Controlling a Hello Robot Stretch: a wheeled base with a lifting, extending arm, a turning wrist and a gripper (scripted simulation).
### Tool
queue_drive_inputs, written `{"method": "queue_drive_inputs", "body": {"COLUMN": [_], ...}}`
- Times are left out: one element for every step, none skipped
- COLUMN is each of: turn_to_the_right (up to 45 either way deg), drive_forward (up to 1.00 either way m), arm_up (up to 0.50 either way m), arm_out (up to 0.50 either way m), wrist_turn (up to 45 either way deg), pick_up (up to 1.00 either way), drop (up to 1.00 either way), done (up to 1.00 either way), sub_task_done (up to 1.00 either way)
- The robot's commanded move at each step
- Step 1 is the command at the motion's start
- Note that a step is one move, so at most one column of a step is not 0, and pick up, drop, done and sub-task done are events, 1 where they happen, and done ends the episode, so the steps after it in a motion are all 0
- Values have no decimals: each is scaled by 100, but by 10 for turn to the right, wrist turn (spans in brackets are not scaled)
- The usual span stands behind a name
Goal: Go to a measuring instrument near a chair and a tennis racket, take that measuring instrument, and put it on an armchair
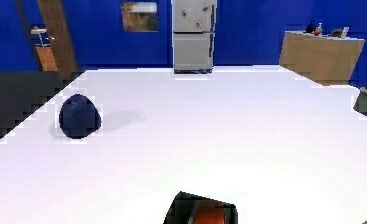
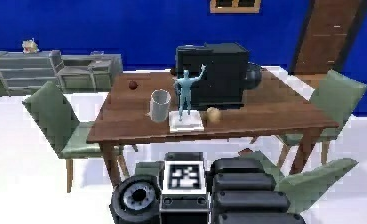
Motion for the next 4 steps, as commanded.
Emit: {"method": "queue_drive_inputs", "body": {"turn_to_the_right": [0, 360, 0, 60], "drive_forward": [30, 0, 100, 0], "arm_up": [0, 0, 0, 0], "arm_out": [0, 0, 0, 0], "wrist_turn": [0, 0, 0, 0], "pick_up": [0, 0, 0, 0], "drop": [0, 0, 0, 0], "done": [0, 0, 0, 0], "sub_task_done": [0, 0, 0, 0]}}
